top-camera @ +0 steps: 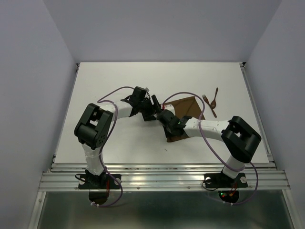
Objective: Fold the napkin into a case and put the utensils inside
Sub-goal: Pick up the upper triangle-folded napkin from the center of the board.
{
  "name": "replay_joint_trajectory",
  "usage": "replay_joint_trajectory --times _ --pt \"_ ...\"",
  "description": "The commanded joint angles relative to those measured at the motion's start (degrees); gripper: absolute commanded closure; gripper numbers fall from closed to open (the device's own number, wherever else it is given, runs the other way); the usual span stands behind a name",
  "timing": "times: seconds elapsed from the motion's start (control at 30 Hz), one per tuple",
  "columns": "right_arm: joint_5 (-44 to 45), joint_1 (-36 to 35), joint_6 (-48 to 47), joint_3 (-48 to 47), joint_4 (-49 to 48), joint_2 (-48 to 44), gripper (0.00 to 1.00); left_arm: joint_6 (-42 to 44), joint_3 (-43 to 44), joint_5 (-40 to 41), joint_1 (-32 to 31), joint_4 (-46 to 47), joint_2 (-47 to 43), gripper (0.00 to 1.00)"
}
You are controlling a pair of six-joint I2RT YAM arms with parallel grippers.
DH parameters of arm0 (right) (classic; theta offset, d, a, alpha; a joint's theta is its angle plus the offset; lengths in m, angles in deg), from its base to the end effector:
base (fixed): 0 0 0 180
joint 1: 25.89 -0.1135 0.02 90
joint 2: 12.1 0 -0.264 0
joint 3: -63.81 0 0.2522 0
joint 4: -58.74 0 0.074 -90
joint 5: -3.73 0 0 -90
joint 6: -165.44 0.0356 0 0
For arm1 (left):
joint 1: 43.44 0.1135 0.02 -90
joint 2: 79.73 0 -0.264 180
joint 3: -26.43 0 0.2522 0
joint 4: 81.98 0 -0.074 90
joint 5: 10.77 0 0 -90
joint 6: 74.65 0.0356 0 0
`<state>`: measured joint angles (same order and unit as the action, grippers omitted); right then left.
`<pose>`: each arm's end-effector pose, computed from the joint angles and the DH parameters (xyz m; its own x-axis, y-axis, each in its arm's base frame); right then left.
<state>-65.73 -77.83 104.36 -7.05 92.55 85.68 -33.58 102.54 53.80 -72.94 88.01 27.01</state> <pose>0.2152 0.2546 0.1673 -0.7761 -0.2567 -0.5760 -0.2927 0.9557 -0.0315 0.3350 -0.2071 0.1687 -0.9215 -0.2609 -0.2877 0.0511 0.6528 -0.7558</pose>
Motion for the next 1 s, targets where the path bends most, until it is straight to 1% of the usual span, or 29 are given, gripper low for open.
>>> replay_joint_trajectory --times 0.0,0.2,0.43,0.63,0.73,0.77,0.8,0.97 --pt "0.1 -0.7 -0.7 0.6 -2.5 -3.4 0.99 2.6 0.8 0.1 0.1 2.8 0.4 0.23" --pt "-0.3 -0.7 -1.2 2.0 -3.0 -6.6 0.99 4.5 -1.0 0.7 -0.1 4.2 0.4 0.23" --pt "-1.3 -0.7 -1.2 2.3 -3.0 -6.9 0.99 4.5 -0.4 -0.8 -0.6 7.6 4.2 0.26" --pt "-1.5 -0.7 -1.1 2.4 -3.0 -7.3 0.99 3.3 -1.3 -0.4 -1.0 10.2 5.1 0.32" --pt "-1.6 -0.7 -0.8 2.8 -3.0 -7.6 0.99 2.5 -2.6 -0.1 -1.0 12.9 5.1 0.4" --pt "-1.6 -0.7 -0.8 2.9 -3.0 -7.6 0.99 2.3 -2.9 -0.1 -1.0 13.6 5.1 0.4" --pt "-1.5 -0.7 -0.7 2.9 -3.0 -7.9 0.99 2.0 -3.7 -0.1 -1.0 15.1 5.1 0.43" --pt "-1.4 -0.7 -0.6 3.0 -3.0 -8.3 0.99 -0.3 -6.0 -0.1 -1.0 20.0 5.0 0.45"
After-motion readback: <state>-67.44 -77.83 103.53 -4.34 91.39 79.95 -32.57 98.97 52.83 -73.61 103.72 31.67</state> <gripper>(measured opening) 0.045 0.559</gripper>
